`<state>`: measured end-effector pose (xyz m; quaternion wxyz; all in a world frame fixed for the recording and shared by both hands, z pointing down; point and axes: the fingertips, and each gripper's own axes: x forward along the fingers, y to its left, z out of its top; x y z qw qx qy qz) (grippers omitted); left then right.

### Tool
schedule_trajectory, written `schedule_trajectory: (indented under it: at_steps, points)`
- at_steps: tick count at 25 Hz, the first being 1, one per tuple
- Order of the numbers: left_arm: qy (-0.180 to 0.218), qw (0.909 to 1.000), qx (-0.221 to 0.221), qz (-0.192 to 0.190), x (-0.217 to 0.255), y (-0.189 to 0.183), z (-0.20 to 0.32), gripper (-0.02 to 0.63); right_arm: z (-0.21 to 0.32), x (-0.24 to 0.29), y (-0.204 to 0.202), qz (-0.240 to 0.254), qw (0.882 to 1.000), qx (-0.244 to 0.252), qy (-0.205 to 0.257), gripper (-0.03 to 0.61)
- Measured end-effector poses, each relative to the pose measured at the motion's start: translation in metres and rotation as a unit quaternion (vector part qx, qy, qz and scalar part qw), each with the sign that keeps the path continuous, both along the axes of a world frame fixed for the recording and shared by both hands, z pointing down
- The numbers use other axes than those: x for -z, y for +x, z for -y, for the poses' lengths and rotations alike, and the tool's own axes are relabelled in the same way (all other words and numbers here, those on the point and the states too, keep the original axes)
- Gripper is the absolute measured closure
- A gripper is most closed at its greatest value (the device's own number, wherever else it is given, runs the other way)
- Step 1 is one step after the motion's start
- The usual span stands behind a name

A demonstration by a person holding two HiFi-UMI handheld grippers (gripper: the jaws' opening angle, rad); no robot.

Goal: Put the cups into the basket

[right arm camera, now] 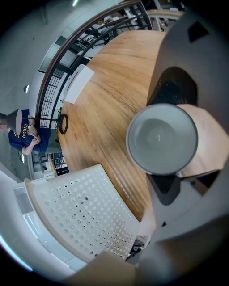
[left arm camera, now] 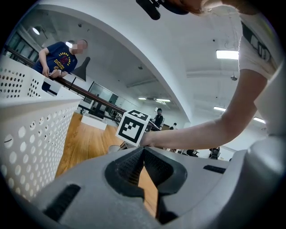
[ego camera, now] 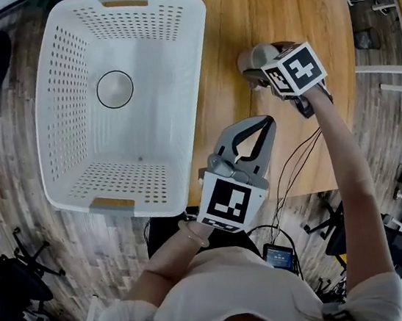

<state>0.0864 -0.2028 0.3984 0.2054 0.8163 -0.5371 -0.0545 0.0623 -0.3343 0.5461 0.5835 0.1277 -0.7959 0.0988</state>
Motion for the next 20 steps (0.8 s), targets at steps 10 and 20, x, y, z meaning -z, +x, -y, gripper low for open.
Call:
schedule_trajectory:
  at_steps: [10, 20]
  points:
    - [-0.002, 0.9996, -0.026, 0.012, 0.007, 0.009, -0.021, 0.605, -0.029, 0.054, 0.001, 0.035, 0.998, 0.045, 0.023, 0.167]
    - [0.035, 0.9949, -0.093, 0.014, 0.076, 0.036, -0.064, 0.606, -0.091, 0.151, 0.011, 0.07, 0.991, 0.11, -0.008, 0.167]
